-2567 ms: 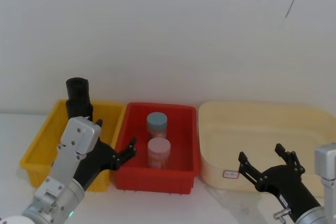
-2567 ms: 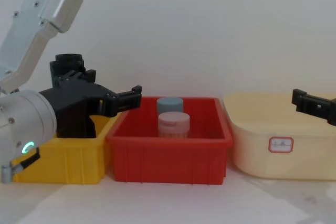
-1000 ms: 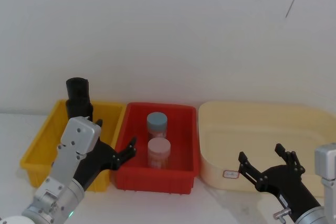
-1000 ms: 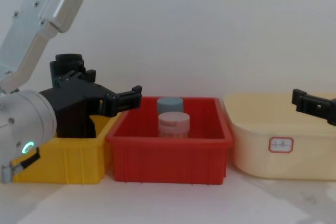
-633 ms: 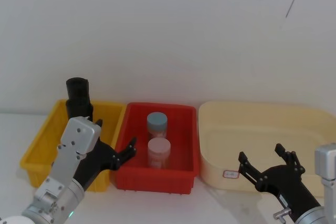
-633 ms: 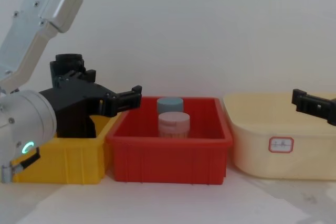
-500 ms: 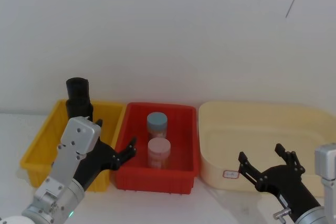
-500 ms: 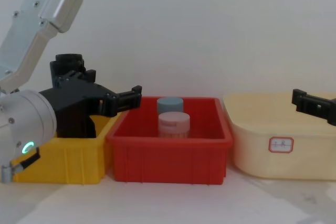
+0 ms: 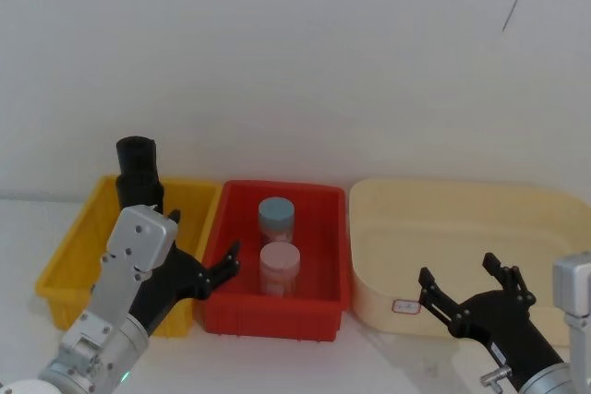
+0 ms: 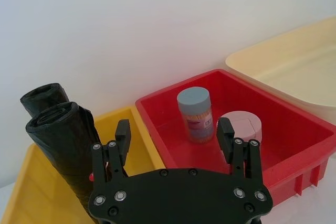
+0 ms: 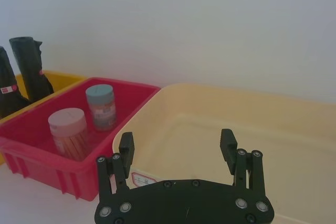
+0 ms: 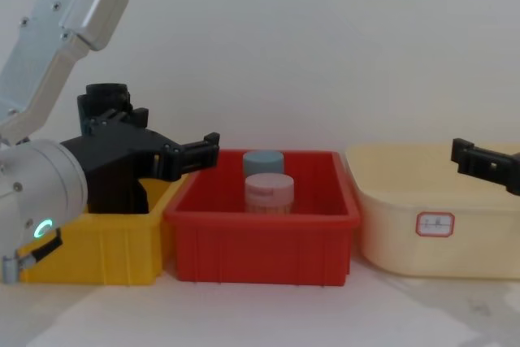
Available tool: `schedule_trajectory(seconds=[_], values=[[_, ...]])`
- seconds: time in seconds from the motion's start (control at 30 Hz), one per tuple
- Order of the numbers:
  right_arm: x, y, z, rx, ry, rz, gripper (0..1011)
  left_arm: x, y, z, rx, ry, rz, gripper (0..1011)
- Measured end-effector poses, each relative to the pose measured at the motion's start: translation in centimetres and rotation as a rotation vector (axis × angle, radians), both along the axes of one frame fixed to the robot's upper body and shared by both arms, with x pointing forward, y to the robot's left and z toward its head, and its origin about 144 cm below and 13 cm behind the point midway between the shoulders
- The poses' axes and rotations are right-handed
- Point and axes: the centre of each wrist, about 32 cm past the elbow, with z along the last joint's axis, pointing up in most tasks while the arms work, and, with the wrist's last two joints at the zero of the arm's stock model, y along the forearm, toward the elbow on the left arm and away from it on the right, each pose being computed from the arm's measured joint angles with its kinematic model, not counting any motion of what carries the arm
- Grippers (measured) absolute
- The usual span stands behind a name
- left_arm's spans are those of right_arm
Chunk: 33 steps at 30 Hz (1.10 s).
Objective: Pick up the garbage bag with the one hand and transfer it to the other hand.
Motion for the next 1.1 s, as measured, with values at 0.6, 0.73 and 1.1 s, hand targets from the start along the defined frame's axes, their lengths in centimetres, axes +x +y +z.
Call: schedule_trajectory(seconds=[0.6, 0.73, 1.1], values=[[2.9, -0.1, 1.3, -0.094, 0.006, 0.157, 1000, 0.0, 0.0, 0.0, 0.000, 0.000, 0.000, 1001], [4.1, 0.5, 2.1, -0.125, 0.011, 0.199, 1001, 0.0, 0.0, 0.0, 0.000, 0.000, 0.000, 1001], [6.9, 2.0, 4.5, -0.200, 0.063, 0.289, 1001, 0.0, 0.0, 0.0, 0.000, 0.000, 0.000, 1001]])
